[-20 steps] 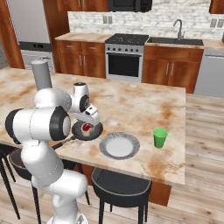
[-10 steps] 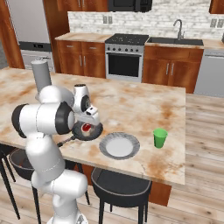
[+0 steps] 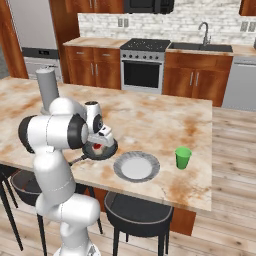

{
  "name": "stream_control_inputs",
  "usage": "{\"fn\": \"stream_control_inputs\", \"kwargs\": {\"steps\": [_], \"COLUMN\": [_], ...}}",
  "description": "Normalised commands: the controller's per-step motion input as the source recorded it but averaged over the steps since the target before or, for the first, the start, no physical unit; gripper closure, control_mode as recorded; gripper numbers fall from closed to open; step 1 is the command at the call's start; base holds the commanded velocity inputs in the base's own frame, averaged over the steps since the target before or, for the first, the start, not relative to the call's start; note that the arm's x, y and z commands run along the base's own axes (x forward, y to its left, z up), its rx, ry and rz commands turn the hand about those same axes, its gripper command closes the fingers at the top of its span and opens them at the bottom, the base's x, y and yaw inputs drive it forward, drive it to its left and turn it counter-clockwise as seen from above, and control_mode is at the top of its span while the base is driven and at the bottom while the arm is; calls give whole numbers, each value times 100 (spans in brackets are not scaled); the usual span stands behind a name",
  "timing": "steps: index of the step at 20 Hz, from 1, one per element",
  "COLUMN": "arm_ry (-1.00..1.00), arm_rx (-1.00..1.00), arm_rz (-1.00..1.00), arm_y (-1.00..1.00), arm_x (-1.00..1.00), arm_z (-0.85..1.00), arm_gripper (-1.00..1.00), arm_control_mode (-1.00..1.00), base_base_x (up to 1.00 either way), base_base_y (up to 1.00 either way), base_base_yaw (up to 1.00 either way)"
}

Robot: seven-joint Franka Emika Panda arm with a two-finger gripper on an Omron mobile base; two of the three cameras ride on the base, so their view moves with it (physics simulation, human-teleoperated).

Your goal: Pick up the pan with the steak in it and place it on the dining table. Then place the steak on the plate.

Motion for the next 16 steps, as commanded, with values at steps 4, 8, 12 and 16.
{"fn": "stream_control_inputs", "kwargs": {"steps": [4,8,12,16], "arm_ry": [-7,-6,-6,-6], "arm_rx": [1,1,0,0], "arm_rz": [0,0,0,0], "arm_y": [1,0,-7,-14], "arm_x": [34,14,-3,-11], "arm_z": [-26,-29,-48,-52], "arm_gripper": [-100,-100,-100,100], "arm_control_mode": [-100,-100,-100,-100], "base_base_x": [0,0,0,0], "base_base_y": [0,0,0,0], "base_base_yaw": [0,0,0,0]}}
